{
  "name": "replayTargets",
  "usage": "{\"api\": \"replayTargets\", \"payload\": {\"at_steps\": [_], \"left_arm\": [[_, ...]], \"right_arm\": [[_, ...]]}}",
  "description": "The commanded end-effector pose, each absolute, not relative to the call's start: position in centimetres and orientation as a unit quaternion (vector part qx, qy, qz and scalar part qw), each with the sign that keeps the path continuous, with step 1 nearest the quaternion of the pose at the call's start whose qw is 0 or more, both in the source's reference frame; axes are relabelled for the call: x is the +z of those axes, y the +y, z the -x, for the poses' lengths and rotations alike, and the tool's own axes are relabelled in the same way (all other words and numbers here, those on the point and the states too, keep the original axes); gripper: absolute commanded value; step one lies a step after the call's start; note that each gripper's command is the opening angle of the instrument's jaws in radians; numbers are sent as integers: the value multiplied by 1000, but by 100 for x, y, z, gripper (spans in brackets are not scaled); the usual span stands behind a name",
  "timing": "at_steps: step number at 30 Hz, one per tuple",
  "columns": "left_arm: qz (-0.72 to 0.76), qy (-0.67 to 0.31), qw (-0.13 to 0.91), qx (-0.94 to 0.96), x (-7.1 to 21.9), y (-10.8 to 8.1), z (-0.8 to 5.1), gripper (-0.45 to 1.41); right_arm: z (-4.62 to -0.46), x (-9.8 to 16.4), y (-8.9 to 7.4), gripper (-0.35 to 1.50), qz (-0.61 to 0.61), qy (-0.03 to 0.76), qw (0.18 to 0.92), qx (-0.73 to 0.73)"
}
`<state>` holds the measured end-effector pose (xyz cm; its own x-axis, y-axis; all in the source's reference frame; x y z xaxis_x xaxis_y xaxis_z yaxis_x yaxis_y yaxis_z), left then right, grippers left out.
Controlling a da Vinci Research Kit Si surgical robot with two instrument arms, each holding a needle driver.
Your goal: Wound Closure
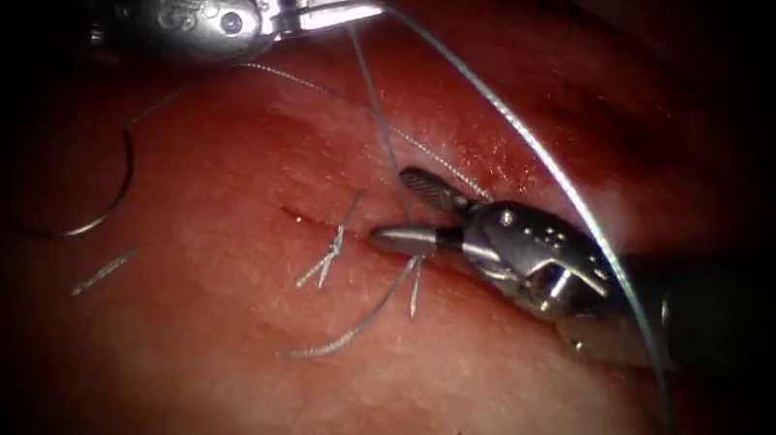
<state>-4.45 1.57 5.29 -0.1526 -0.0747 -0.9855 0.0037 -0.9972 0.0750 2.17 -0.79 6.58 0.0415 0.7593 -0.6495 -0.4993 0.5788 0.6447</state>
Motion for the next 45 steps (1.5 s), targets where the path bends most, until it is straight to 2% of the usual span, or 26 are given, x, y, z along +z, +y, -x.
{"api": "replayTargets", "payload": {"at_steps": [1,16,39,43,44,45], "left_arm": [[-651,-26,23,-758,531,156,453,-45],[-653,-26,27,-757,514,148,463,-45],[-654,-23,31,-755,510,142,470,-45],[-655,-23,31,-755,508,141,471,-45],[-656,-22,32,-754,508,140,472,-45],[-656,-22,32,-754,507,139,472,-45]], "right_arm": [[-229,666,-82,138,-124,534,712,440],[-251,679,-81,135,-112,527,730,420],[-260,681,-69,116,-100,529,735,412],[-263,682,-70,96,-97,529,736,410],[-264,682,-71,83,-96,530,737,408],[-264,681,-71,32,-96,531,737,408]]}}
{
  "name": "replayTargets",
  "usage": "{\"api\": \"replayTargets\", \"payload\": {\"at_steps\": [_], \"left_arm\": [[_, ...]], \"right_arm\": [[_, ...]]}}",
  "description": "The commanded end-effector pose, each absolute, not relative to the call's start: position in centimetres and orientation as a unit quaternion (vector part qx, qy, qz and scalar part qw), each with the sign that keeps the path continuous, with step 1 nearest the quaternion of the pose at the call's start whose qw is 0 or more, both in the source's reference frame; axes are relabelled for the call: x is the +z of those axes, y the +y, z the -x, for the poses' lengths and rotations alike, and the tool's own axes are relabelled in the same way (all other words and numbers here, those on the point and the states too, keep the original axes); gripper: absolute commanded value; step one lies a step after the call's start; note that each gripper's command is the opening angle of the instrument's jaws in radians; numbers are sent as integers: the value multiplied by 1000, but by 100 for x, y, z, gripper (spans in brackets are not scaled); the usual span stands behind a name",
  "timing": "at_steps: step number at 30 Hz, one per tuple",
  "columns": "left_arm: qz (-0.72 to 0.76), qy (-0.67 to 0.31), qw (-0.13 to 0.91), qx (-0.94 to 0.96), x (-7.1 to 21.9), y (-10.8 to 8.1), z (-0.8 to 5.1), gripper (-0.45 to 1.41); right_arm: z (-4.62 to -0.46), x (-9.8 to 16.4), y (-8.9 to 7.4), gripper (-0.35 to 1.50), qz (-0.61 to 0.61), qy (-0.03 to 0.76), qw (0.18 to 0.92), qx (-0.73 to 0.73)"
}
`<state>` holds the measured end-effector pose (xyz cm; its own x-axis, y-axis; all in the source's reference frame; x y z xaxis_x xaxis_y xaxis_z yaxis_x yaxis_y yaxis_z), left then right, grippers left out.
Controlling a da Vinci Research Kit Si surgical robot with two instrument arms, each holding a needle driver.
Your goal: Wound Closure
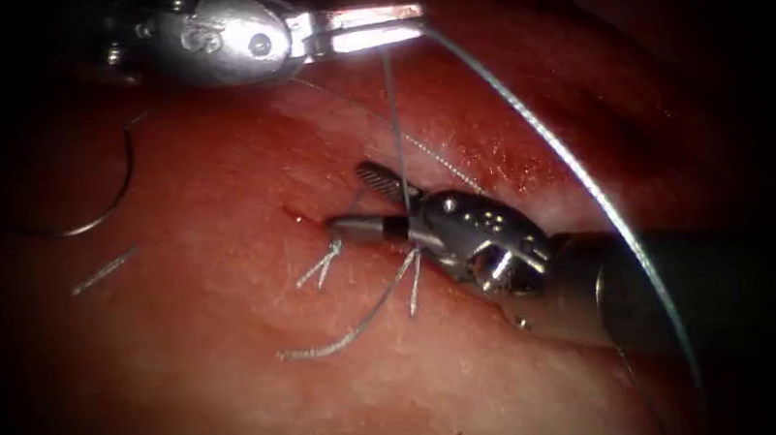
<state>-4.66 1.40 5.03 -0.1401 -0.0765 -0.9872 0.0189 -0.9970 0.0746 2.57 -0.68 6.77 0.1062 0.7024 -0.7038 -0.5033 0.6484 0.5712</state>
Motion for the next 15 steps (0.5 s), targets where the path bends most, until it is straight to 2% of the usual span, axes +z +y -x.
{"api": "replayTargets", "payload": {"at_steps": [1,2,14,15], "left_arm": [[-656,-22,32,-754,506,138,473,-45],[-656,-22,33,-753,505,137,474,-45],[-661,-20,39,-749,492,134,466,-45],[-662,-19,40,-749,490,133,463,-45]], "right_arm": [[-264,681,-73,-20,-94,533,737,405],[-263,681,-74,-35,-87,539,738,395],[-245,671,-77,-35,-57,572,742,347],[-239,667,-74,-15,-54,572,740,351]]}}
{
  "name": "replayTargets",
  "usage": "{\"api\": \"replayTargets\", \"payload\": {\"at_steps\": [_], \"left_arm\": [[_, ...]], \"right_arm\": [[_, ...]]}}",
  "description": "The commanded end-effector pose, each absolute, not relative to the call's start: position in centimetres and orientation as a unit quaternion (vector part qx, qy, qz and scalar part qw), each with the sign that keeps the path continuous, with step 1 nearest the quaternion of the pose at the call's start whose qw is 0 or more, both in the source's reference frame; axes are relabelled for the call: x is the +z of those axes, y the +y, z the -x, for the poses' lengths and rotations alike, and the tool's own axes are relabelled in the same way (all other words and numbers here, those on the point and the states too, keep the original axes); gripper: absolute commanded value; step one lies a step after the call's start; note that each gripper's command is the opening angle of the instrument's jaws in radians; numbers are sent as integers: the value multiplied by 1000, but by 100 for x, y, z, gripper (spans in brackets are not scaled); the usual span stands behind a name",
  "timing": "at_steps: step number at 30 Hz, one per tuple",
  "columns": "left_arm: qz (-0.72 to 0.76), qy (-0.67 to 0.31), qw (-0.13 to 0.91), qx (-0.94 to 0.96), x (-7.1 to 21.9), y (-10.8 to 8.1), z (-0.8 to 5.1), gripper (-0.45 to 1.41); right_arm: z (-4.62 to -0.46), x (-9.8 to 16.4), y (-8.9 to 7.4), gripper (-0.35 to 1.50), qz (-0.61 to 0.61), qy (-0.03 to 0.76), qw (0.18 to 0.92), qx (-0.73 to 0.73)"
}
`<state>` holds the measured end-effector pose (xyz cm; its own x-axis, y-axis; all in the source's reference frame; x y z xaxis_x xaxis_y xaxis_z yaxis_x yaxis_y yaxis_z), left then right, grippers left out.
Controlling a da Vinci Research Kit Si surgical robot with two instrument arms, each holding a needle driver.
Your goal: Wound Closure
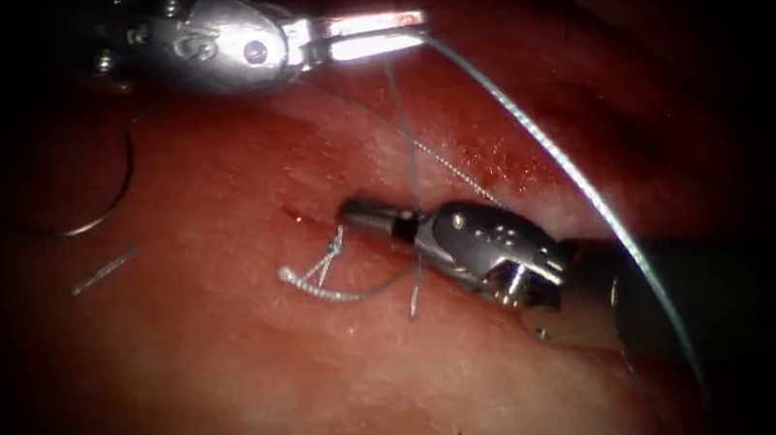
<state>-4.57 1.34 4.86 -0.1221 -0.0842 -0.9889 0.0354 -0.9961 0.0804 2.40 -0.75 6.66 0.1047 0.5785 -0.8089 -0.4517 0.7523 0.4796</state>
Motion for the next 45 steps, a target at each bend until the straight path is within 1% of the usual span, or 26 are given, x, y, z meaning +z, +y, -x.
{"api": "replayTargets", "payload": {"at_steps": [1,2,4,5,7,10,15,16,19,20,23,25,28,31,37,41,43,44,45], "left_arm": [[-660,-19,40,-750,489,131,460,-45],[-660,-19,40,-750,488,130,457,-45],[-658,-20,40,-752,485,126,450,-45],[-657,-20,40,-753,484,125,447,-45],[-656,-19,41,-753,481,120,440,-45],[-655,-18,44,-754,474,109,428,-45],[-650,3,61,-757,459,78,399,-45],[-647,13,64,-760,456,71,393,-25],[-632,61,66,-770,449,50,371,73],[-627,77,62,-773,448,45,364,84],[-624,105,52,-773,441,34,339,98],[-626,113,52,-770,437,31,322,113],[-627,134,40,-766,433,29,300,130],[-626,154,28,-764,430,26,281,136],[-626,185,13,-757,422,25,246,136],[-615,210,5,-760,417,33,226,140],[-611,210,-7,-763,415,41,229,136],[-604,207,-18,-770,415,46,234,128],[-589,202,-69,-780,416,50,247,106]], "right_arm": [[-235,664,-71,24,-52,571,739,355],[-230,661,-69,57,-49,572,737,358],[-216,653,-62,103,-42,570,733,368],[-210,650,-60,116,-38,570,731,373],[-196,644,-55,128,-33,567,731,378],[-178,640,-55,131,-31,568,731,376],[-161,639,-63,131,-28,568,733,373],[-159,639,-64,131,-27,567,733,374],[-157,639,-65,131,-28,568,734,373],[-157,638,-66,131,-28,568,734,373],[-157,638,-68,131,-28,568,734,372],[-158,638,-69,131,-26,568,735,370],[-158,639,-70,133,-26,568,735,370],[-158,640,-72,133,-24,568,735,370],[-158,641,-75,133,-23,569,736,366],[-158,640,-77,133,-23,569,736,366],[-158,639,-78,133,-23,569,736,366],[-159,638,-78,133,-23,569,736,366],[-158,638,-77,133,-23,569,736,367]]}}
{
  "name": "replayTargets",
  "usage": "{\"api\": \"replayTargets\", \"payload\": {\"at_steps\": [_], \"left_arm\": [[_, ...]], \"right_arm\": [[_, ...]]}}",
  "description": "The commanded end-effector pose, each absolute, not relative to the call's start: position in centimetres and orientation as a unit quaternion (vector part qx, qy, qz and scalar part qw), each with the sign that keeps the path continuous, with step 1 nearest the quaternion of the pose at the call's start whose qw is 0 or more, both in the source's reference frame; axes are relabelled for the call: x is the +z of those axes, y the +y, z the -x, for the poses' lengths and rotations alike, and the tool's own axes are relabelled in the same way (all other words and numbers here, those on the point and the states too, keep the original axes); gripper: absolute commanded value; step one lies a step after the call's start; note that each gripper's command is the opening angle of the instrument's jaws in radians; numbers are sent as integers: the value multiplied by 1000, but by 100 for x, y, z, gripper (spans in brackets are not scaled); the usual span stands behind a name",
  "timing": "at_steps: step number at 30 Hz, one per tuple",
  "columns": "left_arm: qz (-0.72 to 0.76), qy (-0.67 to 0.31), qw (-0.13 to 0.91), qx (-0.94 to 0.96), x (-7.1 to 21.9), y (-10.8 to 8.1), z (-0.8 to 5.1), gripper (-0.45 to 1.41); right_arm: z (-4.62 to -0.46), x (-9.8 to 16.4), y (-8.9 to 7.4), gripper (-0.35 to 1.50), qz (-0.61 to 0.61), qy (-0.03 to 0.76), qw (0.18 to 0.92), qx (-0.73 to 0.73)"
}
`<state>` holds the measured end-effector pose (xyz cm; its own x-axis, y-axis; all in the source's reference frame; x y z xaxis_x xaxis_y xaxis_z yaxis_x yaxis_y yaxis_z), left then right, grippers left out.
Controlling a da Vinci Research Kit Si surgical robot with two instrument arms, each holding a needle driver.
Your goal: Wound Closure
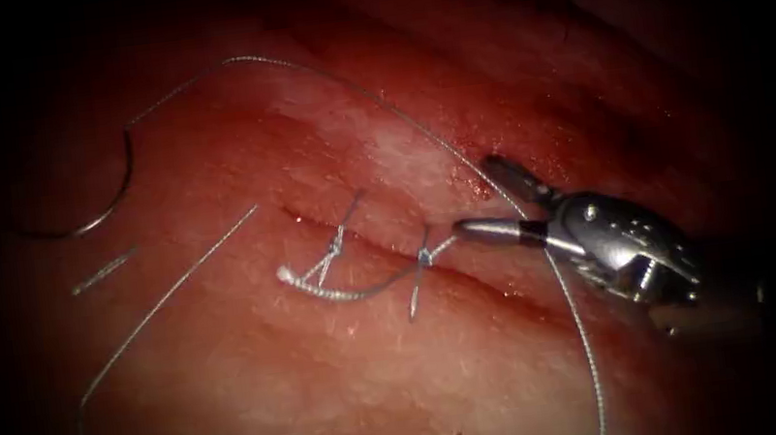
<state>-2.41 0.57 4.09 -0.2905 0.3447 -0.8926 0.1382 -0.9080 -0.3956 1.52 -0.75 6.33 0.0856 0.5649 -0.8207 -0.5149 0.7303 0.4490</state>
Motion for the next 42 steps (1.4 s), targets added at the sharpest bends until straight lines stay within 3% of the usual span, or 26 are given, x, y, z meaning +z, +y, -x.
{"api": "replayTargets", "payload": {"at_steps": [1,5,10,18,34,42], "left_arm": [[589,-202,69,780,416,50,247,106],[546,-169,138,809,431,48,286,91],[515,-120,86,844,462,23,328,79],[473,-143,42,868,521,-14,375,84],[411,-141,53,899,556,-8,411,79],[276,-136,38,951,549,-12,427,52]], "right_arm": [[-158,638,-77,133,-23,569,736,367],[-156,635,-78,131,-25,569,736,366],[-150,624,-80,131,-25,569,737,364],[-148,599,-84,128,-23,561,751,347],[-153,592,-88,128,-15,551,765,332],[-154,592,-88,128,-15,551,765,332]]}}
